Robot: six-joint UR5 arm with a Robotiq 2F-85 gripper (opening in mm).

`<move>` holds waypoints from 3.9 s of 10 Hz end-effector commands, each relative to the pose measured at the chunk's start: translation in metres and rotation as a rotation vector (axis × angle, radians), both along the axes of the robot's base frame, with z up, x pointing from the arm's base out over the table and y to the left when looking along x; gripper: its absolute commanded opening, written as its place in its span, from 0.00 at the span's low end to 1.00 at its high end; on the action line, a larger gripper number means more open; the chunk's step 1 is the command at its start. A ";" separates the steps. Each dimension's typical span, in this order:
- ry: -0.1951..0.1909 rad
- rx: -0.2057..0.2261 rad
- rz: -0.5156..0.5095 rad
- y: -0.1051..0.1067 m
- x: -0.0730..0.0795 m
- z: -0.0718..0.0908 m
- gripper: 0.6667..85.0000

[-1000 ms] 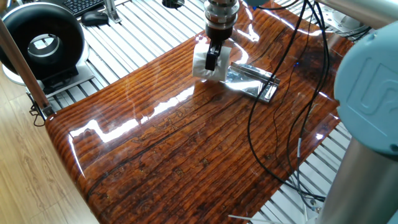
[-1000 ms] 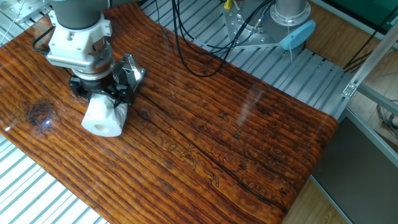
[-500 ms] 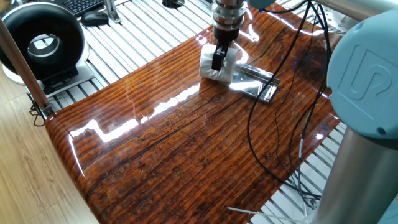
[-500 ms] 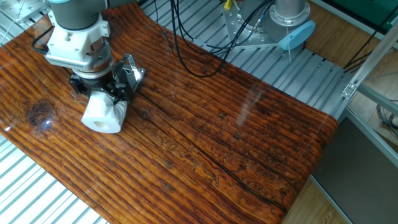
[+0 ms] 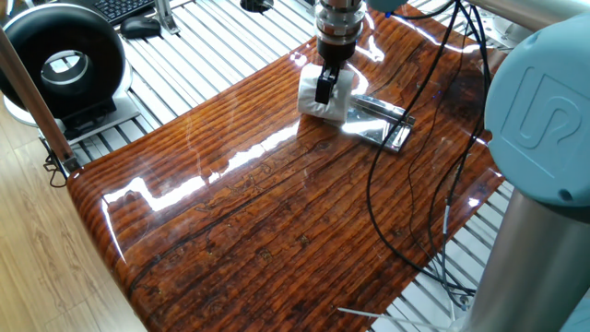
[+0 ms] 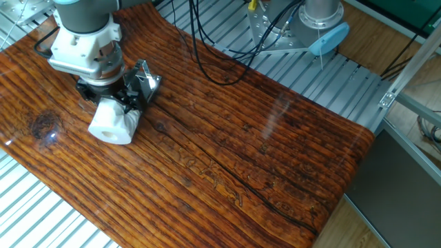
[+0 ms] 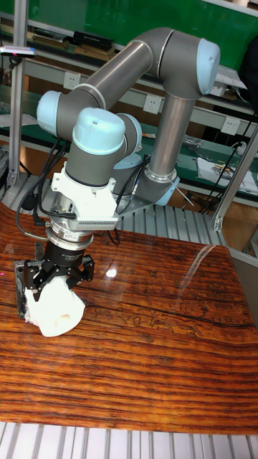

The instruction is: Put the toilet paper on its holder

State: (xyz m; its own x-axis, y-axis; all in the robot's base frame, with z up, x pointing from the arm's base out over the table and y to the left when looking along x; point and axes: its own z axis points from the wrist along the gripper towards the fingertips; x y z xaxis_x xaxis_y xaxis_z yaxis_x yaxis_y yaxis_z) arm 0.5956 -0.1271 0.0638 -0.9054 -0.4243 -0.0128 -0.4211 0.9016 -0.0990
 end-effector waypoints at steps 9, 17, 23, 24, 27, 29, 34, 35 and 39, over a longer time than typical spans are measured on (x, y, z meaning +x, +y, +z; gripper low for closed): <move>-0.047 -0.013 -0.172 -0.008 0.008 0.002 0.00; -0.040 -0.046 -0.143 -0.024 0.007 0.007 0.00; -0.034 -0.052 -0.159 -0.026 0.004 0.008 0.00; -0.034 -0.052 -0.159 -0.024 0.004 0.008 0.00; -0.041 -0.054 -0.161 -0.021 0.006 0.009 0.00; -0.045 -0.058 -0.153 -0.023 0.008 0.009 0.00; -0.058 -0.037 -0.161 -0.018 0.014 0.007 0.00; -0.058 -0.027 -0.181 -0.014 0.013 0.006 0.00; -0.041 -0.013 -0.193 -0.009 0.008 0.005 0.00</move>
State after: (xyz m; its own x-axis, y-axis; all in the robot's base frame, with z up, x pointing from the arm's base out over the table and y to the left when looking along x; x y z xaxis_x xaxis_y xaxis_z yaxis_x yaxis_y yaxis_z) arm 0.6050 -0.1402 0.0687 -0.9649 -0.2585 -0.0459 -0.2496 0.9574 -0.1451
